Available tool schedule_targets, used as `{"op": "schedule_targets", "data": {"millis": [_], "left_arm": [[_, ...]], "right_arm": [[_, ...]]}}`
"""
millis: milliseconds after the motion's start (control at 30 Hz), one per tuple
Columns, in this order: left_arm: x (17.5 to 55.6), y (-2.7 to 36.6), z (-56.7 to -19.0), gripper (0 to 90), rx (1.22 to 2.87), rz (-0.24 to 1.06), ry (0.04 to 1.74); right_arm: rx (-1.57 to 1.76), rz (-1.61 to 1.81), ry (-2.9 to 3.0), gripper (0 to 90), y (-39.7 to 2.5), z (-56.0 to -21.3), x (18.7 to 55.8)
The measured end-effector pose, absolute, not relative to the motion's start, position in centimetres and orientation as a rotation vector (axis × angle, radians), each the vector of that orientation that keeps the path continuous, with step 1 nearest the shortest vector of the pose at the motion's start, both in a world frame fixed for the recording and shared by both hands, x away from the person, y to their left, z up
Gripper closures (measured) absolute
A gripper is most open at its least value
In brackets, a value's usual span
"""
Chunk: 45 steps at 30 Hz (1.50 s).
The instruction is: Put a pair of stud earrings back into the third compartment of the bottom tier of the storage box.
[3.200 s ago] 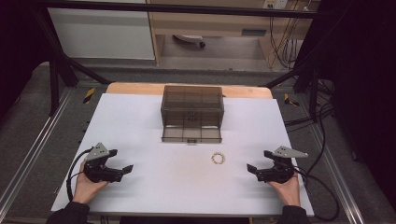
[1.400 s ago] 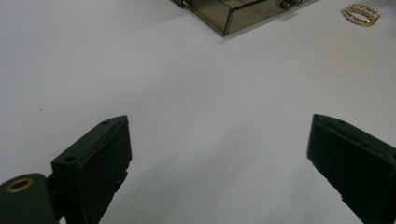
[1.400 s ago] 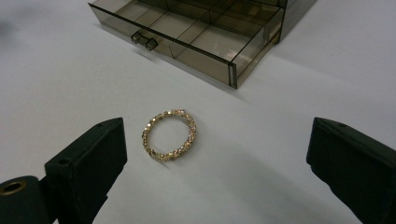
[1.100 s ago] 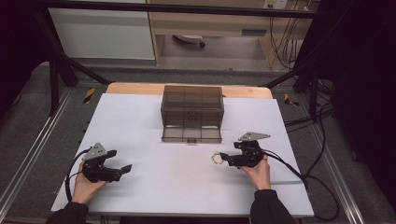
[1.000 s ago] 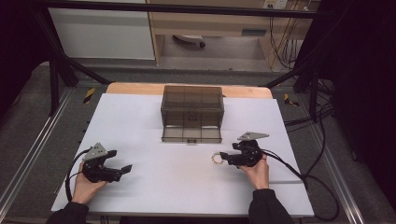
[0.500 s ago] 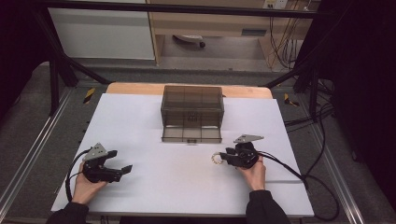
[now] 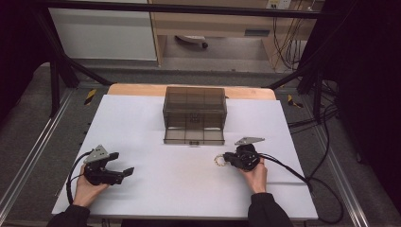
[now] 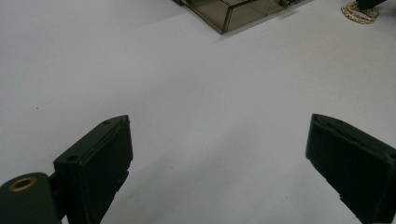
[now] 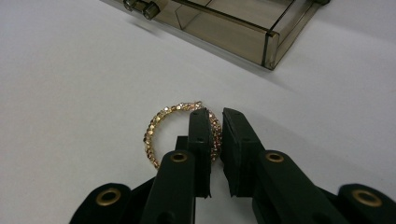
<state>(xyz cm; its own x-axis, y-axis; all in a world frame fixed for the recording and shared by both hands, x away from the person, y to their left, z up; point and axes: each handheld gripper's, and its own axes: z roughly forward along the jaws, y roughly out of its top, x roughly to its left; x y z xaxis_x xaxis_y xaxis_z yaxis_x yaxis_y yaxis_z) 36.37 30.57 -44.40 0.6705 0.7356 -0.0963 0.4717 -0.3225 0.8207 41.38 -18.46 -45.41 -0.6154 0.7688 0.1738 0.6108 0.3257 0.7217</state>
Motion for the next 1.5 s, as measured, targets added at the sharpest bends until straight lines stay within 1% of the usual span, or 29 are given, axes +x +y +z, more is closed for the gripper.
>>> {"op": "schedule_targets", "data": {"millis": [67,300,767,1067,1500], "left_arm": [[36.4,30.6,-44.4,7.2,1.983,0.369,0.936],[36.4,30.6,-44.4,7.2,1.984,0.373,0.937],[36.3,30.6,-44.4,7.2,1.985,0.373,0.938],[36.4,30.5,-44.5,7.2,1.993,0.372,0.937],[36.4,30.5,-44.5,7.3,1.994,0.37,0.937]], "right_arm": [[1.268,1.17,2.384,85.3,-18.5,-45.3,41.3],[1.277,1.182,2.38,86.6,-18.6,-45.0,41.2],[1.275,1.25,2.329,86.9,-19.2,-43.3,40.5],[1.248,1.245,2.331,86.9,-18.6,-42.5,40.3],[1.246,1.252,2.3,86.9,-17.6,-40.9,41.7]]}}
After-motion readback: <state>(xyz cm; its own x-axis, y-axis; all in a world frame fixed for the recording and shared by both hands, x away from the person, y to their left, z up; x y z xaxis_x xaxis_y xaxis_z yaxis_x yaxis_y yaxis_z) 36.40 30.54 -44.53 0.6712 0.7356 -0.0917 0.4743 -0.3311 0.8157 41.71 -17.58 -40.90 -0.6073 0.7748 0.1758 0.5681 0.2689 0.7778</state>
